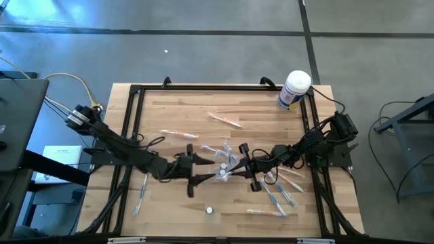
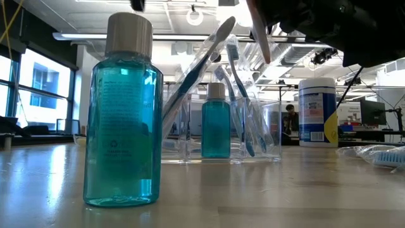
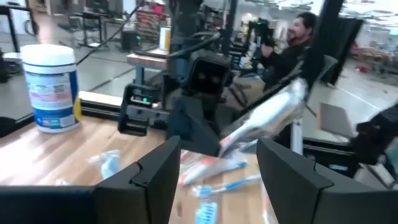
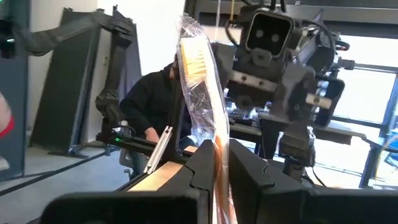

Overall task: Pick & Place toothbrushing station
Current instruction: Put the orange toothbrush into the transparent organizer

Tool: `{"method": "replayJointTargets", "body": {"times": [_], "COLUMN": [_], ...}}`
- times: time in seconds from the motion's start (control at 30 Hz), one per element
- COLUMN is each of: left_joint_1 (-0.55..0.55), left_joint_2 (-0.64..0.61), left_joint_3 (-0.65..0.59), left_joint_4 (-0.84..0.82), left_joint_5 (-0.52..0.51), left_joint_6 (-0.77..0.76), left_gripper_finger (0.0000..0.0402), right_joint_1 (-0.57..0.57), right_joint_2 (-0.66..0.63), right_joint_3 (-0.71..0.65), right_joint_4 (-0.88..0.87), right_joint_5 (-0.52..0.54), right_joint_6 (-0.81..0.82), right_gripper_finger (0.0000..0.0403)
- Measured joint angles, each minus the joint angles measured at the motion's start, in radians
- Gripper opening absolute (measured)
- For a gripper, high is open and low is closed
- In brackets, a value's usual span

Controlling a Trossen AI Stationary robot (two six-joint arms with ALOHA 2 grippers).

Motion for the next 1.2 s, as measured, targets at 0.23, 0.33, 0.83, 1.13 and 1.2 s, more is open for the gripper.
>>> {"method": "replayJointTargets", "body": {"times": [0.23, 0.33, 0.83, 1.13, 1.2], "left_joint_1": [0.029, 0.017, 0.051, 0.048, 0.048], "left_joint_2": [0.118, 0.143, 0.268, 0.270, 0.270], "left_joint_3": [0.000, 0.000, 0.001, 0.002, 0.002], "left_joint_4": [0.169, 0.236, 0.498, 0.493, 0.493], "left_joint_5": [0.065, 0.066, 0.067, 0.118, 0.118], "left_joint_6": [0.170, 0.237, 0.241, 0.469, 0.481], "left_gripper_finger": [0.0207, 0.0207, 0.0207, 0.0207, 0.0207], "right_joint_1": [0.000, 0.000, 0.031, 0.053, 0.052], "right_joint_2": [0.000, 0.000, 0.000, 0.000, 0.000], "right_joint_3": [0.000, 0.000, 0.017, 0.028, 0.028], "right_joint_4": [0.000, 0.000, -0.005, -0.028, -0.029], "right_joint_5": [0.034, 0.034, 0.115, 0.210, 0.219], "right_joint_6": [0.022, 0.024, 0.034, 0.032, 0.032], "right_gripper_finger": [0.0021, 0.0021, 0.0021, 0.0021, 0.0021]}}
